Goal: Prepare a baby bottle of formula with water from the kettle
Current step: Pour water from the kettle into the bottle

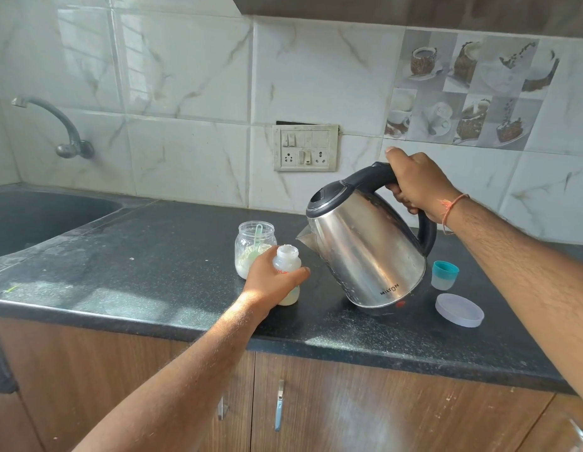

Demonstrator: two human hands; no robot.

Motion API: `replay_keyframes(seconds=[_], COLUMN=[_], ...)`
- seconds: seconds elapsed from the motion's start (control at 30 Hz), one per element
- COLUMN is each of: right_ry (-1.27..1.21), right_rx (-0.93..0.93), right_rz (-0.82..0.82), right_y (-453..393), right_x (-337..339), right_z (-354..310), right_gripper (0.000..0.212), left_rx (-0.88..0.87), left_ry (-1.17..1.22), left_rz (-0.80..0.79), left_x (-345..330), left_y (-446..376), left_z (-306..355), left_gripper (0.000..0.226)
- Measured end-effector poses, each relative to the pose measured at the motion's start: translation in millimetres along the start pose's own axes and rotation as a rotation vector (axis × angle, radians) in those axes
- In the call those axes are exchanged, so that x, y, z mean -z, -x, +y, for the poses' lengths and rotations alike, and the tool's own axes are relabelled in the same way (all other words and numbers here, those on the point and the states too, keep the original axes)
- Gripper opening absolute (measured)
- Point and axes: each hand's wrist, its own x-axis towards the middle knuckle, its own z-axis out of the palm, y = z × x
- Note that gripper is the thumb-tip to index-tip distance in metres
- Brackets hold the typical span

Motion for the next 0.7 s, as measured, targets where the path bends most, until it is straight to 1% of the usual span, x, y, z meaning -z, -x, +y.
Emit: replay_keyframes(seconds=[0.13,0.33,0.47,0.7], right_ry=[-0.053,-0.123,-0.22,-0.323], right_rx=[-0.024,-0.126,-0.197,-0.242], right_rz=[0.04,0.155,0.23,0.339], right_y=[3,14,23,38], right_x=[8,24,32,32], right_z=[11,38,59,78], right_gripper=[0.056,0.058,0.052,0.047], left_rx=[0.003,0.006,0.005,0.002], left_ry=[-0.027,-0.03,-0.026,-0.04], left_rz=[0.006,0.008,0.009,0.015], left_x=[0,0,-1,-2], left_y=[-2,-3,-3,-2], left_z=[-2,-2,-2,-1], left_gripper=[0.03,0.033,0.029,0.029])
